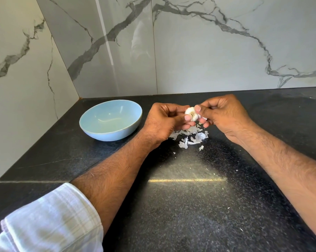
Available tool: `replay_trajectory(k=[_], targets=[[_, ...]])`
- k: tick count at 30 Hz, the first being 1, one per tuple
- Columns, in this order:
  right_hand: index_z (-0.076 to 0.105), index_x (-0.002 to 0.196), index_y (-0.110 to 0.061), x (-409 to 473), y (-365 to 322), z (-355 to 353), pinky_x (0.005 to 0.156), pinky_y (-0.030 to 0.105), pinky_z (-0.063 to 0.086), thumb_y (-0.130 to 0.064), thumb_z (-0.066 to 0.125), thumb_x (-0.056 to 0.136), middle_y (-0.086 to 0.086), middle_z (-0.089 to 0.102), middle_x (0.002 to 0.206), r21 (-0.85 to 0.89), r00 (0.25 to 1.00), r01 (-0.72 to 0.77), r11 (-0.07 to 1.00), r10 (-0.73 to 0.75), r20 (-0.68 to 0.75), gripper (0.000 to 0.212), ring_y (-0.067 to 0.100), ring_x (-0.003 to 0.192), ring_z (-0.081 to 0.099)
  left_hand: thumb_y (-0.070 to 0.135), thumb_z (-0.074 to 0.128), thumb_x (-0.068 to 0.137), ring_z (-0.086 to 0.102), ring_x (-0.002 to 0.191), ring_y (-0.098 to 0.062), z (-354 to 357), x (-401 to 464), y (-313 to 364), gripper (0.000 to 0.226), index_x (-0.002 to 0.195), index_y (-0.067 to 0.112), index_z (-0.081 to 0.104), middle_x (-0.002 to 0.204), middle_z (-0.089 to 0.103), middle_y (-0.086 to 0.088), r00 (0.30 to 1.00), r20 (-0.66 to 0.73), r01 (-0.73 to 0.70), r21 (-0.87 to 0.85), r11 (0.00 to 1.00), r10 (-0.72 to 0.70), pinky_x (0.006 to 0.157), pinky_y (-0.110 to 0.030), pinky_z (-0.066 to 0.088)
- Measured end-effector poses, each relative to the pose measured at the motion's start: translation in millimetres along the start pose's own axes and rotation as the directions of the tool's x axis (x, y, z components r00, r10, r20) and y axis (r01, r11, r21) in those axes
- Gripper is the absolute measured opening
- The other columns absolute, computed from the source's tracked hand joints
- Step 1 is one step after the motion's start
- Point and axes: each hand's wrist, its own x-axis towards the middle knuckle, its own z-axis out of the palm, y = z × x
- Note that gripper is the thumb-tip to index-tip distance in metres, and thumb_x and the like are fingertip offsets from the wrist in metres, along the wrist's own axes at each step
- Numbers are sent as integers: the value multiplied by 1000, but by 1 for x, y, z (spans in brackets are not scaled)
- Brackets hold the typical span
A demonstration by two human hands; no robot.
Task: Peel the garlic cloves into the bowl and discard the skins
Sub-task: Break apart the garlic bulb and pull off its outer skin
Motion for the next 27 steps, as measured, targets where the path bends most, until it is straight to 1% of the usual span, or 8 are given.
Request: replay_trajectory(k=[1,3,7,9,12,16,22,27], targets=[[79,92,-11,-1,-2,0,58,32,57,-13,81,88,15,78,79,34,1000,-9,999,8,24,5,25,63,69,-5,74,94,80,89,-31,-2,0,0,28,122,-3,73,102,80,-22,1000,-11,9,-18,1000,-9,80,-31,67],[78,100,-13,-3,-6,-2,58,31,60,-5,78,90,14,78,82,25,997,12,1000,-13,76,14,22,65,72,-3,72,97,80,89,-31,-4,1,1,26,124,-3,73,103,80,-24,1000,-21,17,-45,999,-18,80,-31,67],[79,110,-16,-4,-8,-5,72,44,64,-7,79,91,7,81,89,-82,991,99,992,-91,95,21,36,77,78,0,71,98,80,92,-31,-3,0,2,24,123,-3,74,103,80,-24,999,-45,28,-65,998,-31,81,-31,67],[78,112,-14,-4,-8,-4,73,46,65,-9,76,94,3,81,89,-115,991,114,987,-105,86,19,33,74,78,-1,72,98,79,93,-33,-3,-1,3,25,122,-5,73,104,79,-25,998,-52,42,-82,996,-46,80,-31,67],[78,112,-14,-5,-9,-3,70,34,66,-14,70,100,-1,79,79,-239,985,156,958,-133,113,14,18,66,77,-1,74,96,78,95,-35,-4,-1,4,26,122,-4,73,105,79,-25,998,-37,47,-89,995,-51,84,-35,67],[79,111,-15,-6,-10,-4,64,21,61,-20,67,102,-6,77,73,-331,974,207,921,-160,163,16,8,65,75,1,79,92,79,93,-36,-3,-2,4,27,119,-3,74,101,80,-23,1000,-16,19,-8,1000,-19,85,-38,67],[79,106,-13,-8,-9,2,63,21,60,-22,69,102,-1,77,72,-285,972,215,934,-176,156,14,12,63,75,-4,76,92,78,82,-29,-6,-2,6,21,114,-5,74,98,79,-26,998,-21,56,-4,998,-56,76,-32,66],[79,105,-9,-8,-12,3,62,25,62,-18,70,100,6,77,73,-188,975,199,962,-176,134,13,19,61,74,-4,76,91,77,78,-25,-8,-2,9,21,112,-2,76,97,79,-24,997,-10,78,-86,993,-79,80,-34,65]])
